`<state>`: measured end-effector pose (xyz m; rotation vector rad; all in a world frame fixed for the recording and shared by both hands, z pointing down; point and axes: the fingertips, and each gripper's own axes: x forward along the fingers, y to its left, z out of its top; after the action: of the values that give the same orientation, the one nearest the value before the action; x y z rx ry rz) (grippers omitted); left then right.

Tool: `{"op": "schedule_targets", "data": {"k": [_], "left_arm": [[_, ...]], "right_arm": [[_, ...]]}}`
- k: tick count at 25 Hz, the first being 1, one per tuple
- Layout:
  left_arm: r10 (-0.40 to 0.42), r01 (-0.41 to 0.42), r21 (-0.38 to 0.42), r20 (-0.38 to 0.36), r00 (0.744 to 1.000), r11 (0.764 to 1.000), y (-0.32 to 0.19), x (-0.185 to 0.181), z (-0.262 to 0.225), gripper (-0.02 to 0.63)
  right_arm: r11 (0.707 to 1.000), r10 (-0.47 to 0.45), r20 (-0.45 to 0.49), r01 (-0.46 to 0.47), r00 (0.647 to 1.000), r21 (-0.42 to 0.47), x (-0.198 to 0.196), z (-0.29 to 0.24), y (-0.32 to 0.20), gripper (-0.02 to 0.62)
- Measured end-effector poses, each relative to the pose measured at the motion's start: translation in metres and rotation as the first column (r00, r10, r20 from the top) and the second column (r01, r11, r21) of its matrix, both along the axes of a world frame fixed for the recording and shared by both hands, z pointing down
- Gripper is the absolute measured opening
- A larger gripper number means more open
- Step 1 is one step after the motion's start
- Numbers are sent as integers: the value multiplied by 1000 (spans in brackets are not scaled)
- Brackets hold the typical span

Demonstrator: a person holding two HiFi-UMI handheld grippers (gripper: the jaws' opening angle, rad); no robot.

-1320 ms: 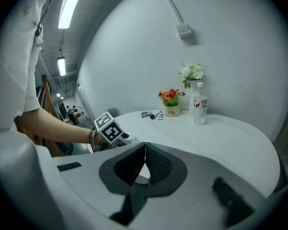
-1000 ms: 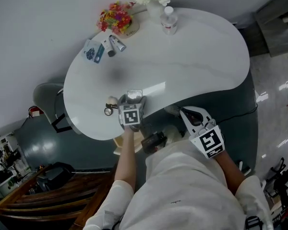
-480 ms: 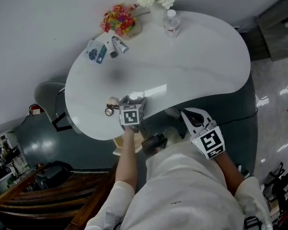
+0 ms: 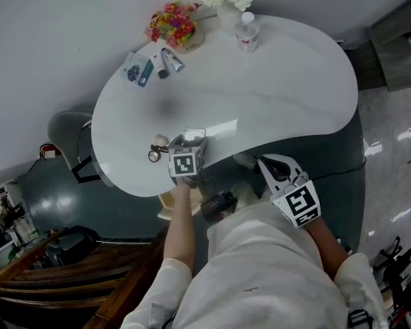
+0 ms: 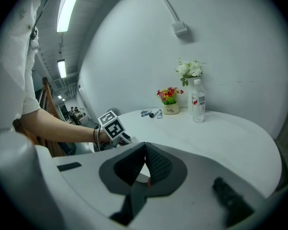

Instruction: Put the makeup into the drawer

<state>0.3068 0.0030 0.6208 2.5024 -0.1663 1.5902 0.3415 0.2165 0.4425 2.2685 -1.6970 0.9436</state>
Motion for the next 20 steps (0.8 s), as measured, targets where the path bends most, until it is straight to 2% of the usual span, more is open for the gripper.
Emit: {"op": "schedule_targets", "data": {"k": [6,12,20], "left_arm": [[-14,14,19,21,1000,1000,0,-13,-2,380],[-55,55,21,7,998,998,-1,-28,-10,379],[-185,185,17,-18,983,983,-13,-71,-32,379]], "right_arm": [[1000,-6,1,6,1000,3,2,0,-1,14],[999,-40,-10,40,999,19,4,-1,-9,14],[984,-173,-17,173,985,51,-15,-9,-42,14]]}}
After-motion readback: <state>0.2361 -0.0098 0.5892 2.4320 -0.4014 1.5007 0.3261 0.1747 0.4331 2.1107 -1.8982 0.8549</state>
